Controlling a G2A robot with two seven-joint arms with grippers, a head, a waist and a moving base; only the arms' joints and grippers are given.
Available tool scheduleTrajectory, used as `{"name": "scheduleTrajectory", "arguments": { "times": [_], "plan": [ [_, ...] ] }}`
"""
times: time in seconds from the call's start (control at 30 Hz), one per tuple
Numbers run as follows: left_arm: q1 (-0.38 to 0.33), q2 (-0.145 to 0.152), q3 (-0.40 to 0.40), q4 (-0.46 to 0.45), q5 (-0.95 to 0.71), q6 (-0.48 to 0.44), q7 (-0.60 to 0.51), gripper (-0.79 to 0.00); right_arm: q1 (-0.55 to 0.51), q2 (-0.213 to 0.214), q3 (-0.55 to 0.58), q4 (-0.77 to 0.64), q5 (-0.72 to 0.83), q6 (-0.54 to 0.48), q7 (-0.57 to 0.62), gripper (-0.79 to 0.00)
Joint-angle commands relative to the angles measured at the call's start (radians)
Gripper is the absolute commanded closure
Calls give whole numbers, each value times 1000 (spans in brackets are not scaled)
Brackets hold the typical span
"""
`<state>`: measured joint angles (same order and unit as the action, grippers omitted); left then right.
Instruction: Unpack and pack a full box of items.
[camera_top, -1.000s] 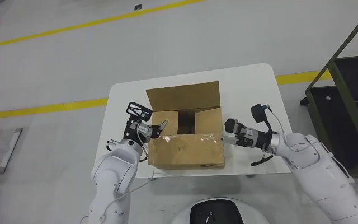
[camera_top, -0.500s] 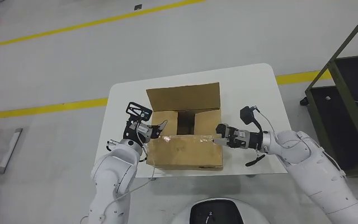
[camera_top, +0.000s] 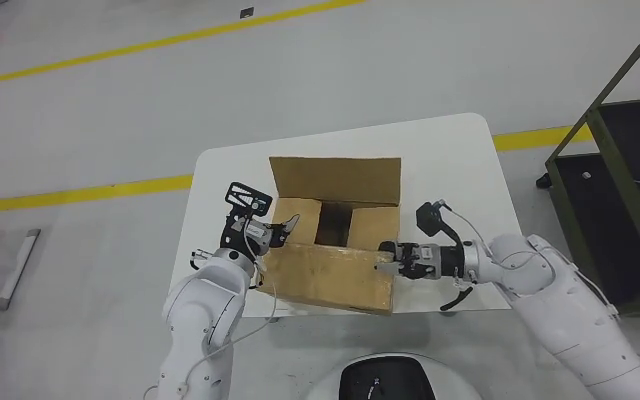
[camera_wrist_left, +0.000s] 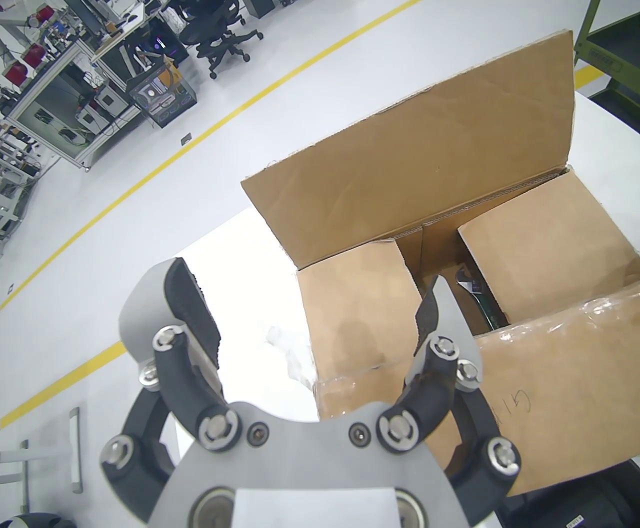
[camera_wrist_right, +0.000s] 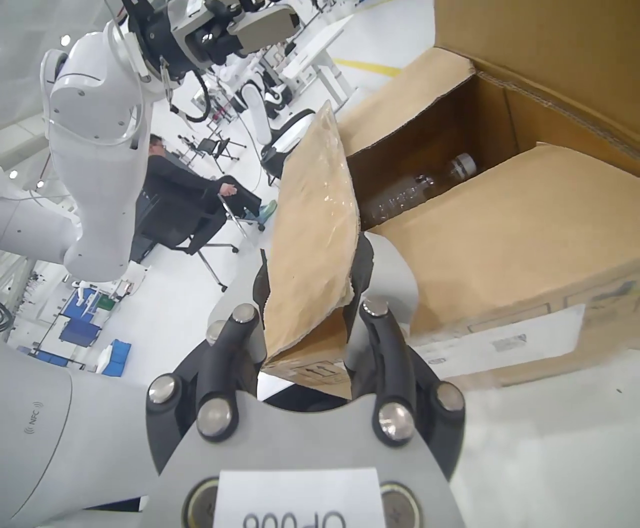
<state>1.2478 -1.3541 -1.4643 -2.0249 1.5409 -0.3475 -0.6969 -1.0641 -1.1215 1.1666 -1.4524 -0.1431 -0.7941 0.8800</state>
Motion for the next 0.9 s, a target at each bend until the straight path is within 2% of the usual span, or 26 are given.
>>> {"name": "scheduleTrajectory", "arguments": {
  "times": [0.0, 0.1, 0.13, 0.17, 0.23, 0.27, 0.33, 0.43, 0.47, 0.53, 0.7, 0.87],
  "plan": [
    [0, 0, 0, 0, 0, 0, 0, -785, 0, 3, -5, -13, 10, 7, 28, -363],
    [0, 0, 0, 0, 0, 0, 0, -785, 1, 8, -17, -20, 61, 29, 71, -428],
    [0, 0, 0, 0, 0, 0, 0, -785, 5, 9, -21, -21, 74, 39, 90, -502],
    [0, 0, 0, 0, 0, 0, 0, -785, 10, 11, -25, -23, 78, 45, 109, -508],
    [0, 0, 0, 0, 0, 0, 0, -785, 16, 13, -33, -26, 93, 48, 133, -477],
    [0, 0, 0, 0, 0, 0, 0, -785, 17, 14, -36, -25, 97, 49, 139, -397],
    [0, 0, 0, 0, 0, 0, 0, -785, 22, 15, -48, -28, 98, 55, 155, -372],
    [0, 0, 0, 0, 0, 0, 0, -785, 29, 16, -66, -27, 96, 57, 165, -296],
    [0, 0, 0, 0, 0, 0, 0, -785, 32, 15, -72, -26, 94, 58, 162, -240],
    [0, 0, 0, 0, 0, 0, 0, -785, 41, 16, -77, -26, 61, 62, 151, 0],
    [0, 0, 0, 0, 0, 0, 0, -785, 49, 18, -62, -50, -71, 66, 52, 0],
    [0, 0, 0, 0, 0, 0, 0, -785, 39, 24, -24, -95, -190, 18, -59, 0]
  ]
}}
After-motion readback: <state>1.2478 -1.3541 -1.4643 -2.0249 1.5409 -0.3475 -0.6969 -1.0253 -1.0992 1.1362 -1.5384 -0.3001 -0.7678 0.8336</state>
